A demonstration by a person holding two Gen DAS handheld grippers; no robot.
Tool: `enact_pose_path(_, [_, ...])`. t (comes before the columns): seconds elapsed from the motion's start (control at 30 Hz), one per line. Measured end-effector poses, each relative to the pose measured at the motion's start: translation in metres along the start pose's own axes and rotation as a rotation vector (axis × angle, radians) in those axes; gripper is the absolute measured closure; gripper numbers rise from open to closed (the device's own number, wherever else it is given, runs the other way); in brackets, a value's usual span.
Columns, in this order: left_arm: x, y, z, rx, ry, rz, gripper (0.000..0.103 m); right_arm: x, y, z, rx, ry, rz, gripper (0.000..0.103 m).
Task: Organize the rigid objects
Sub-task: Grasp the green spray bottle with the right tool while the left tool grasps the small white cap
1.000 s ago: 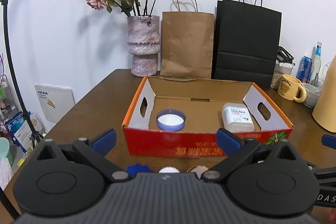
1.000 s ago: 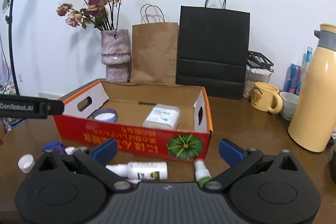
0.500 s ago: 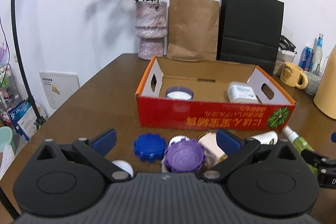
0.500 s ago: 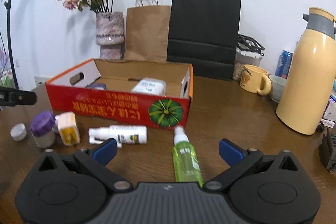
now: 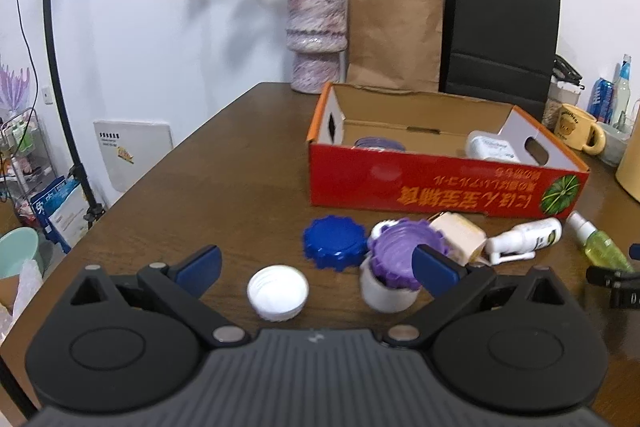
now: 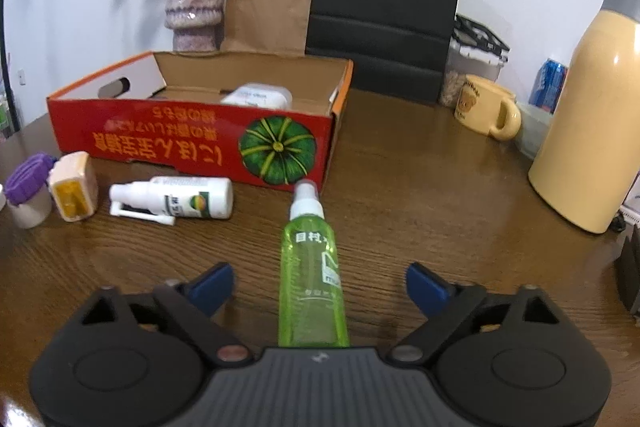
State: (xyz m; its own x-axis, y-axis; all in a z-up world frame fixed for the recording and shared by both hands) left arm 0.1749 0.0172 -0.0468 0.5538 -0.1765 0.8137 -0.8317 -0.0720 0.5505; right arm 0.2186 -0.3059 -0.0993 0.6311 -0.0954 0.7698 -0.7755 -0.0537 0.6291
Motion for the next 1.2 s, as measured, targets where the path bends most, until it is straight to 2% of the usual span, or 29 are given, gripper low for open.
enact_pose_path(0.1, [-0.007, -0.001, -0.006, 0.006, -0.002, -0.015, 0.000, 0.001, -0.006, 0.001, 0.016, -0.024, -0.008, 0.030])
enact_pose_path(0.17, [-0.011, -0.002, -0.008, 0.009, -0.001, -0.023, 0.000, 0.002, -0.007, 0.001, 0.028, -0.037, -0.006, 0.049])
enact_pose_path(0.2, [-0.013, -0.003, -0.010, 0.011, 0.000, -0.027, 0.000, 0.003, -0.008, 0.000, 0.039, -0.042, -0.006, 0.054])
enact_pose_path(0.23, [-0.014, -0.003, -0.011, 0.011, 0.001, -0.030, 0.000, 0.003, -0.008, 0.000, 0.053, -0.050, -0.006, 0.067])
enact_pose_path(0.27, [-0.016, -0.003, -0.012, 0.014, 0.002, -0.034, 0.000, 0.002, -0.008, 0.000, 0.067, -0.058, -0.005, 0.073])
enact_pose_path(0.57, [-0.028, -0.016, -0.026, 0.032, 0.007, -0.075, 0.000, 0.000, -0.001, -0.003, 0.067, -0.054, 0.036, 0.073])
enact_pose_path(0.87, [-0.035, -0.038, -0.032, 0.051, 0.021, -0.127, 0.000, 0.003, 0.017, -0.005, 0.061, -0.071, 0.123, 0.073])
enact_pose_path(1.13, [-0.036, -0.048, -0.032, 0.058, 0.029, -0.139, 0.000, 0.002, 0.023, -0.012, 0.065, -0.081, 0.152, 0.073])
enact_pose_path(1.2, [-0.036, -0.051, -0.031, 0.050, 0.029, -0.142, 0.006, 0.002, 0.024, -0.013, 0.066, -0.083, 0.153, 0.073])
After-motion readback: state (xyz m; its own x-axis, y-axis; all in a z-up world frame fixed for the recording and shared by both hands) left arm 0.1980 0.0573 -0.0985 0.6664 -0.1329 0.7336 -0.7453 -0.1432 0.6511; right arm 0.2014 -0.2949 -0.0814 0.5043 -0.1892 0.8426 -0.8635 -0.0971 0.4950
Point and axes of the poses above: each gripper's, at about its wrist camera, not at the fingertips, and y roughly against the way its jaws point, z to its right, x to its top, the point moved 8 cm from there along -y, roughly the way its jaws point, and after that the axes turned 13 degrees about -y, right-handed, at the moved point
